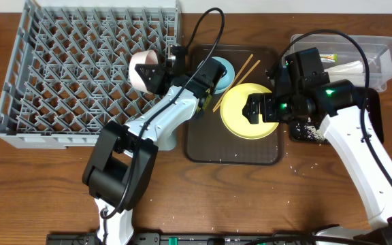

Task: Sort waste into correct bins and load items into the dishwasher
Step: 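Lower white bowl upright into rack's right edge with left gripper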

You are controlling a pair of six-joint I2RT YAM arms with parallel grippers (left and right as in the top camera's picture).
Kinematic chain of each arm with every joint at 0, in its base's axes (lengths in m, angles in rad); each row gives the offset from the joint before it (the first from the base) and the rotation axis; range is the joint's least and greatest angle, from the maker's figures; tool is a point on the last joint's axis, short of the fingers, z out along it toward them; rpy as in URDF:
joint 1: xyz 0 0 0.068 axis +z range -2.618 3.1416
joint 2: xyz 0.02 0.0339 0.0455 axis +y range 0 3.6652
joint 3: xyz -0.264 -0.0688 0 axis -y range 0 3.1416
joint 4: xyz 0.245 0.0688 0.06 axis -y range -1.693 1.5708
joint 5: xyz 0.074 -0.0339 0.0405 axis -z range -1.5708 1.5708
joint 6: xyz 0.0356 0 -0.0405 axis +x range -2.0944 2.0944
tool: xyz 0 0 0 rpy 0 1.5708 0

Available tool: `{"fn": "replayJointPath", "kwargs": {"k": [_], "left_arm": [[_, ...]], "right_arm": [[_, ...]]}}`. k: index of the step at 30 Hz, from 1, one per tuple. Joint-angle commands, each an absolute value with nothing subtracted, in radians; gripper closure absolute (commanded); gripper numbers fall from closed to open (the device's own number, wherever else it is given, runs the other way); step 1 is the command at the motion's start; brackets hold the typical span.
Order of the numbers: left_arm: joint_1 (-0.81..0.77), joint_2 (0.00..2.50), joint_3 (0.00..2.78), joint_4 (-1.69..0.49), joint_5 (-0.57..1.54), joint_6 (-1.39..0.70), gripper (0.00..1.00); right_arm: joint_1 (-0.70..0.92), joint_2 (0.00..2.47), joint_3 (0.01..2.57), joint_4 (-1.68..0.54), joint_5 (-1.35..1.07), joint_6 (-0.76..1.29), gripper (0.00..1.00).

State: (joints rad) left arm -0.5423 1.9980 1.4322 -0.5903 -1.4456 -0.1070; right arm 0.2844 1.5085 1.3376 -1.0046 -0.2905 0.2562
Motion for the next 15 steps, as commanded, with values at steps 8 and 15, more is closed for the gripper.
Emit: {"fn": "replayJointPath", "kwargs": {"k": [8,15], "left_arm": [[-0.532,2.018,1.413,-0.593,-1.455,-0.106,0.93],[-0.532,2.020,1.382,-0.589,-1.399,-0.128,0.93]], "right_arm": [[0.278,1.509,1.336,-1.003,-0.284,0.265,0.01],[0.278,1.509,1.336,-1.003,-0.284,0.265,0.01]]}}
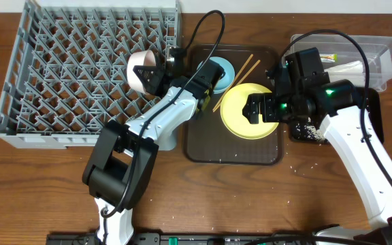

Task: Sort waste into correct bins and load items into the dishwasher
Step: 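Lower white bowl upright into rack's right edge with left gripper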

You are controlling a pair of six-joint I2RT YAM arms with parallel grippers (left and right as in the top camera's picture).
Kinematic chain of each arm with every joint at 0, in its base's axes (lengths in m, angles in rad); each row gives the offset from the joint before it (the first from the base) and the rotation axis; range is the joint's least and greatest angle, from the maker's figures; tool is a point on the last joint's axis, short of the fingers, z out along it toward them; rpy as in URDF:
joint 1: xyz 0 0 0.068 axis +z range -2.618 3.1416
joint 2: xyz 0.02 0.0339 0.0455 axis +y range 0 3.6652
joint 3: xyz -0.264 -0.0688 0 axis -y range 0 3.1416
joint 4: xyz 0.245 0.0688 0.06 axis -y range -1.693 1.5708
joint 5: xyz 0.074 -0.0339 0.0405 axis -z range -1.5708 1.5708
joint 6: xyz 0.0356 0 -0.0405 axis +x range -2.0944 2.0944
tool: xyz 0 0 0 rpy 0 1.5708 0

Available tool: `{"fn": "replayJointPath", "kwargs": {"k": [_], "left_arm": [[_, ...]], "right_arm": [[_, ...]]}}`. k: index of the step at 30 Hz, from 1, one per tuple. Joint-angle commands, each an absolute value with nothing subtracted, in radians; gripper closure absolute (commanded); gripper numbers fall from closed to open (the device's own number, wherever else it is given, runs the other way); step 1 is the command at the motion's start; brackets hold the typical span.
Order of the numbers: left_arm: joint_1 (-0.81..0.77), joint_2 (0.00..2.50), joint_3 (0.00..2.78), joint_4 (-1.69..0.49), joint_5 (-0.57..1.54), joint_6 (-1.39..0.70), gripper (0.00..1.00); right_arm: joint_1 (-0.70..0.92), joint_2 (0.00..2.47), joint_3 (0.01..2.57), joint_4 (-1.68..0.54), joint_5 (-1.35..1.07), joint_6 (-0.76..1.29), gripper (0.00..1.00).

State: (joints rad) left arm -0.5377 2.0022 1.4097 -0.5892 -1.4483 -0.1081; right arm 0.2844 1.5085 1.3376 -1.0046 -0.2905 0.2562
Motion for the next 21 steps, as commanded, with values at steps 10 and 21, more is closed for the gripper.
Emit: {"fn": "replayJointPath", "kwargs": {"k": [10,21], "left_arm": [[-0.524,2.020,1.364,-0.577,-1.539,-0.063,0.93],[-0.543,2.020,1.363,-0.604,-1.359,-0.056,0.92]], "right_arm": [[0.278,1.509,1.336,-1.003,-0.284,0.265,0.01],[0.278,1.509,1.336,-1.003,-0.284,0.265,0.01]]}}
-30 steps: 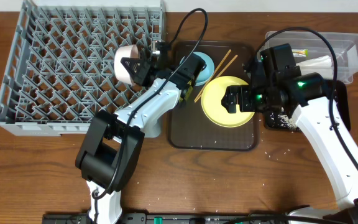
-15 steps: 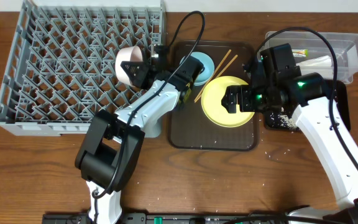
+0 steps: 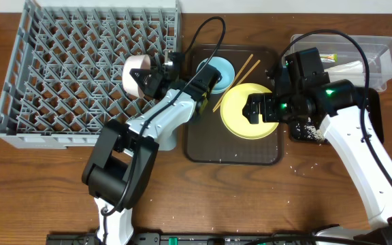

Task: Sort waste into correct bins and load items into the dishwasher
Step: 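Lower white bowl upright into rack's right edge with left gripper, then release bowl and move left gripper to light-blue bowl, grasp rim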

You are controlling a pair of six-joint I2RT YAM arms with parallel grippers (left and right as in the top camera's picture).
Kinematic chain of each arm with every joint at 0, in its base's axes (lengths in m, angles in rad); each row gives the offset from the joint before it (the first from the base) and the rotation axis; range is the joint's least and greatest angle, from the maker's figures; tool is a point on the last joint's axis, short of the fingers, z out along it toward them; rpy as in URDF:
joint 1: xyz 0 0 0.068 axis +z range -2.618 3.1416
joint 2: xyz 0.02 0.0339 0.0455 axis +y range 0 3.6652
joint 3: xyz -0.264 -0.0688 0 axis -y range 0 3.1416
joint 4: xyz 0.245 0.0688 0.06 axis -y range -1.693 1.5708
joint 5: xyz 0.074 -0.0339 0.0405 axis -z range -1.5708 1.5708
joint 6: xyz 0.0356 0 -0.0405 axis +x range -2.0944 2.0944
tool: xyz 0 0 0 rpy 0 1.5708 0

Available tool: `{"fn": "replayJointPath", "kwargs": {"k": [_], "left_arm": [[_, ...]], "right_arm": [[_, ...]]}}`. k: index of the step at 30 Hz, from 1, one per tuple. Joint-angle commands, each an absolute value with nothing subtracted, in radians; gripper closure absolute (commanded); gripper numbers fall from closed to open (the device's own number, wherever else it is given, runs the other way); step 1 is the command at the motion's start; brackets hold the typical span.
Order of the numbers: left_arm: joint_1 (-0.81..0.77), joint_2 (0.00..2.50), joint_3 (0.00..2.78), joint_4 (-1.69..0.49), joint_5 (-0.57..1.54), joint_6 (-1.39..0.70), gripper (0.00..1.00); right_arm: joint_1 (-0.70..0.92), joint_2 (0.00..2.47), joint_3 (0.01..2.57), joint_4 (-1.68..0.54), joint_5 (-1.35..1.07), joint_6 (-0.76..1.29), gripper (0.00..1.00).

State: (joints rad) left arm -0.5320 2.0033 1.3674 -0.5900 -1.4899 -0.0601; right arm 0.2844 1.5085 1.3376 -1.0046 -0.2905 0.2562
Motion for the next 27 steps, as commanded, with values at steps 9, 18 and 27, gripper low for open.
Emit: {"fn": "replayJointPath", "kwargs": {"k": [9,18,27], "left_arm": [[-0.649,2.019,1.366,-0.611,-1.125,-0.057,0.60],[-0.652,1.954,1.381,-0.636,-0.881,-0.075,0.59],[-0.615,1.698,1.429,-0.638,-0.505,-0.337,0.46]], "right_arm": [[0.278,1.509,1.336,-1.003,-0.285,0.265,0.01],[0.278,1.509,1.336,-1.003,-0.284,0.265,0.01],[0.278,1.509,1.336,-1.003,-0.285,0.265,0.01]]}}
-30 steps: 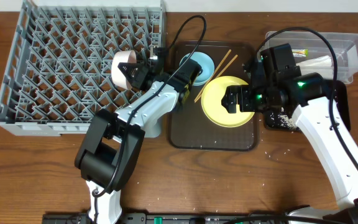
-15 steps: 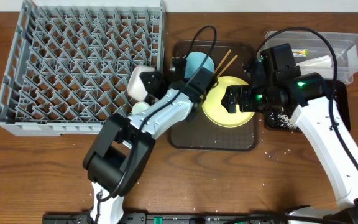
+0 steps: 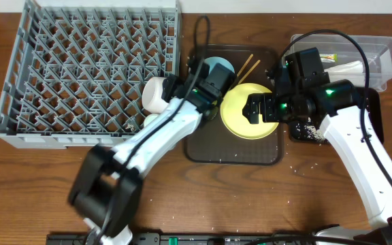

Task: Sort waste into correct bins and load items into the dishwasher
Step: 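Release bowl and move left gripper to light-blue bowl, grasp rim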

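Observation:
My left gripper (image 3: 171, 92) is shut on a white cup (image 3: 153, 95), holding it on its side at the right edge of the grey dish rack (image 3: 19, 102); the arm is blurred. A blue bowl (image 3: 218, 67), wooden chopsticks (image 3: 248, 66) and a yellow plate (image 3: 240, 119) lie on the brown tray (image 3: 233, 153). Over the plate's right part hangs my right gripper (image 3: 250, 109), open and empty.
A clear bin (image 3: 383, 51) holding white scraps stands at the far right. Beside it sits a dark bin (image 3: 308, 133) with rice grains on it. Crumbs lie scattered on the wooden table (image 3: 33, 190) in front of the tray.
The left gripper with the cup has moved right and toward the front, from over the rack's right-hand rows to the rack's right edge. The right arm has not moved.
The left gripper held the cup over the rack's right side, its pink inside showing. At the two later moments the cup stood a little further left over the rack each time. Now it is back at the rack's right edge, nearer the front. The right gripper stayed over the plate.

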You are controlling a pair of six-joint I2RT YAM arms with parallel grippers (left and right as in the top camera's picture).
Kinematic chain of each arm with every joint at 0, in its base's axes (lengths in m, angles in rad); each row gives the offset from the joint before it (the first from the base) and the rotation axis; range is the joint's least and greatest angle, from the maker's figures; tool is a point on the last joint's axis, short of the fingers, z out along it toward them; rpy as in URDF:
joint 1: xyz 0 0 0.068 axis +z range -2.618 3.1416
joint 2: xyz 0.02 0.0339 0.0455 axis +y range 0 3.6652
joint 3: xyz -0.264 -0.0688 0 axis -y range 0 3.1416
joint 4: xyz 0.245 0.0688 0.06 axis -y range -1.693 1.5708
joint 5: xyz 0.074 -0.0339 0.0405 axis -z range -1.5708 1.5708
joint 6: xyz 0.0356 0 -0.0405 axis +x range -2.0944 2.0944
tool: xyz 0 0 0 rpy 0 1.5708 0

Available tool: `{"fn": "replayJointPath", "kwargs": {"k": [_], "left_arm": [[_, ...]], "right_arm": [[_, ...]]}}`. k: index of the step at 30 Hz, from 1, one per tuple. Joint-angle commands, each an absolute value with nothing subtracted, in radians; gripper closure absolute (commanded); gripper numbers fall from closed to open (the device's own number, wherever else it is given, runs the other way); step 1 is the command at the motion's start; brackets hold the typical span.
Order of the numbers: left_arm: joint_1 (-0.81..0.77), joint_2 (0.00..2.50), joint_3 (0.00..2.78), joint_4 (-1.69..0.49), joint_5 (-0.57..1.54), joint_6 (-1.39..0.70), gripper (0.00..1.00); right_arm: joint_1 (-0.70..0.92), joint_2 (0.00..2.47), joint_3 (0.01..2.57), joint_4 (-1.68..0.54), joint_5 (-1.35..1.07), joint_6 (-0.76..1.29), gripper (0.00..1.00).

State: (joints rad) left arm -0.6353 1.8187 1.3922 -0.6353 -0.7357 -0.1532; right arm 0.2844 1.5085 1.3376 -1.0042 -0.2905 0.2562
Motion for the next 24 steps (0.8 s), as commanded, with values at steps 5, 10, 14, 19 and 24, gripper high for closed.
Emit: {"fn": "replayJointPath", "kwargs": {"k": [5,10,14,19,24], "left_arm": [[-0.599,1.628,1.429,-0.580,-0.356,-0.508,0.58],[-0.599,1.661,1.429,-0.383,-0.343,-0.607,0.53],[-0.581,1.710,1.455,-0.321,-0.246,-0.600,0.51],[-0.488,1.835,1.632,-0.510,-0.073,-0.600,0.46],[-0.445,2.007,1.870,-0.720,0.023,-0.600,0.44]], "right_arm": [[0.278,1.509,1.336,-1.003,-0.284,0.265,0.01],[0.278,1.509,1.336,-1.003,-0.284,0.265,0.01],[0.278,1.509,1.336,-1.003,-0.285,0.265,0.01],[0.278,1.509,1.336,-1.003,-0.284,0.265,0.01],[0.278,1.509,1.336,-1.003,-0.285,0.265,0.01]]}}
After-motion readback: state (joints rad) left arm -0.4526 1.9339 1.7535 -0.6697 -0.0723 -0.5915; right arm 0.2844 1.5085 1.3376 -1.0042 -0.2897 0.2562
